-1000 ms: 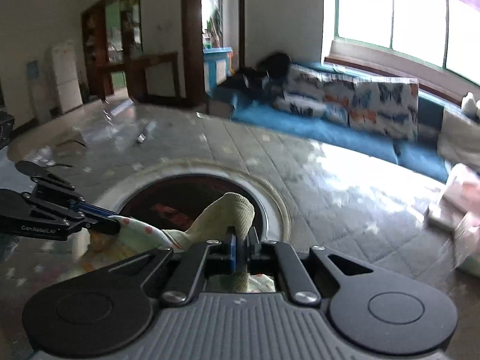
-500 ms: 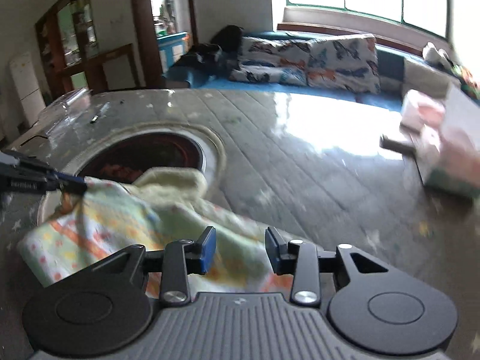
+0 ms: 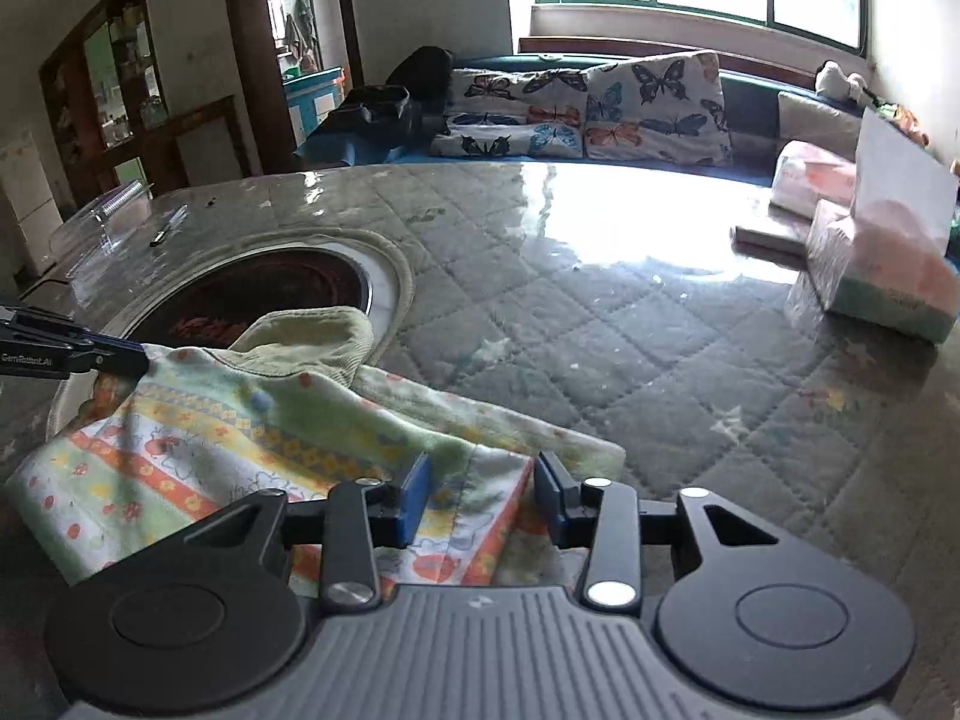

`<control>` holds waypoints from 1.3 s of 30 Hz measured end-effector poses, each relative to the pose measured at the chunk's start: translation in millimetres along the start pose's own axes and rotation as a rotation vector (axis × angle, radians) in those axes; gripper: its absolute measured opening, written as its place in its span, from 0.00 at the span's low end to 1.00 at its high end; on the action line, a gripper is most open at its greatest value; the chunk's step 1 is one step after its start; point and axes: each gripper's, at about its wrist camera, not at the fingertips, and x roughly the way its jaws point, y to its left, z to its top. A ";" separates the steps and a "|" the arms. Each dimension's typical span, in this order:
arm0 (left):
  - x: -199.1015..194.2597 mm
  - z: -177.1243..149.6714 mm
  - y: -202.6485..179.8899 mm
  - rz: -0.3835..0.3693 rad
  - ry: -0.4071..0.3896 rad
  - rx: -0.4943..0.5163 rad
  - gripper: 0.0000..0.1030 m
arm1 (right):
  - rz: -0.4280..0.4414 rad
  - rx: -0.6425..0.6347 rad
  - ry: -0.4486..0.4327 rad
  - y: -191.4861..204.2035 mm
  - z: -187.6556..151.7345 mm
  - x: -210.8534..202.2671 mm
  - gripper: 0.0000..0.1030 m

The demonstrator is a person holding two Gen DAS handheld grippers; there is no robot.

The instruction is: Fold clothes

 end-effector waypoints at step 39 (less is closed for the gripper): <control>40.0 27.8 -41.7 -0.133 0.025 -0.020 0.12 | 0.137 -0.124 -0.013 71.3 34.4 33.6 0.14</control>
